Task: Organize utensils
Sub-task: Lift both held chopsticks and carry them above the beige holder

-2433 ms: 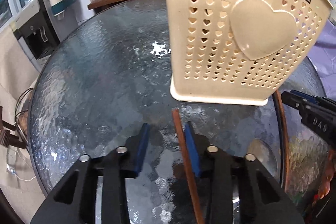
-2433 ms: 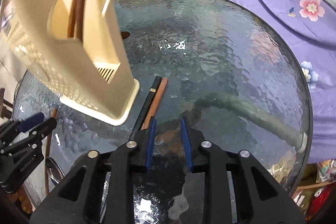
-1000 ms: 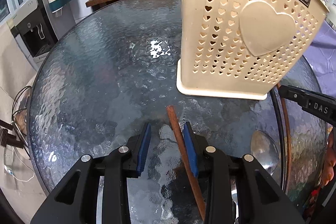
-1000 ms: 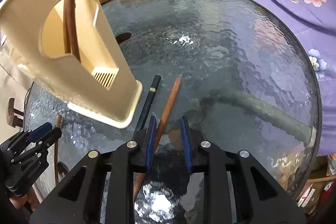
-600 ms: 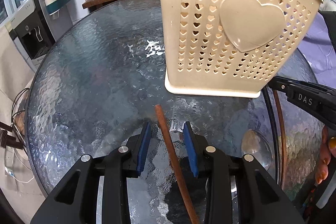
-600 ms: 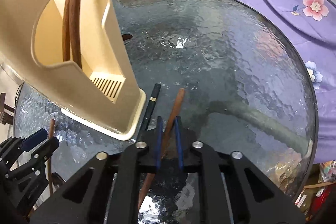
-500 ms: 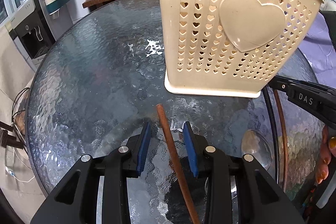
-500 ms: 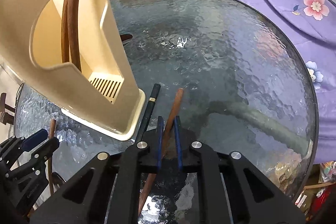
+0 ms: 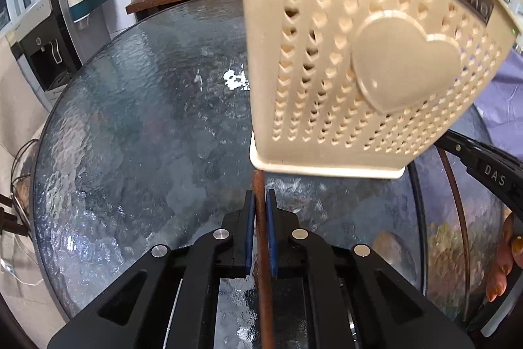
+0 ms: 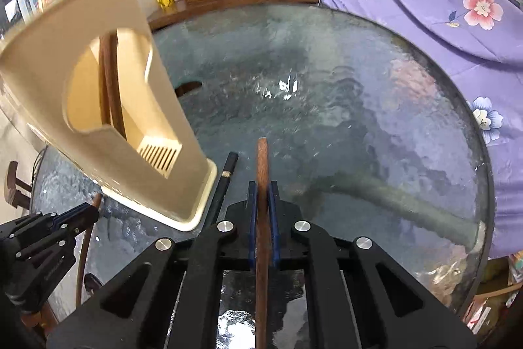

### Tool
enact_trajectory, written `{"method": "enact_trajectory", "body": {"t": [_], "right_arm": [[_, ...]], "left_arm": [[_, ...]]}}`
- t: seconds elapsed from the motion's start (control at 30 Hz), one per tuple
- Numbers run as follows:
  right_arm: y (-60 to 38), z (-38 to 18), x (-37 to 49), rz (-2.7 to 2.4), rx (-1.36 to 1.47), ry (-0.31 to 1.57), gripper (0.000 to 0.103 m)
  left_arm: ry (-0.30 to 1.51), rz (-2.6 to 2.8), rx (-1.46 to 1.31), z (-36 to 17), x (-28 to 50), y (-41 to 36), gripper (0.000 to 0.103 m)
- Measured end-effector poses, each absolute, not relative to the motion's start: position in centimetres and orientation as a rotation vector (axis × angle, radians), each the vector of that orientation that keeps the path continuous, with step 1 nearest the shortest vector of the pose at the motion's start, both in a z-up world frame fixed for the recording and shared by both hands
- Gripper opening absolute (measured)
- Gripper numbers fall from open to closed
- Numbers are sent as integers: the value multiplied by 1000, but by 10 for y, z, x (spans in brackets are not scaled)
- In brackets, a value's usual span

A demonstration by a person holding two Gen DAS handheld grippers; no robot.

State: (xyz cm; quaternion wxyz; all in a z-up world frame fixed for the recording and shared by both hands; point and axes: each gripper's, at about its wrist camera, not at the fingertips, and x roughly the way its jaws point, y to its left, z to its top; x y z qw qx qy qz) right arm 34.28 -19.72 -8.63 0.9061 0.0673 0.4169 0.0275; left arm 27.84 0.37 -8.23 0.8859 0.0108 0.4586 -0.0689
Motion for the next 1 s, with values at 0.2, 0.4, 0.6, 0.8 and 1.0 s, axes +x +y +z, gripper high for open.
{"method": "enact_trajectory", "body": {"t": [0.2, 0.4, 0.6, 0.8, 1.0], "right_arm": [[-211, -64, 331, 65, 171, 785, 8], [-214, -28, 311, 114, 182, 672, 8], [-209, 17, 275, 189, 166, 553, 8], [-199, 49, 240, 256, 123, 481, 8], [-201, 68, 229, 291, 120, 460, 7]], "left_arm": [[846, -158, -12, -47, 262, 16, 7], [748, -188, -78, -5, 242, 30, 7], [671, -231, -113, 25, 217, 33, 7], [610, -257, -111, 50, 197, 29, 7], [566, -288, -111, 71, 184, 30, 7]]}}
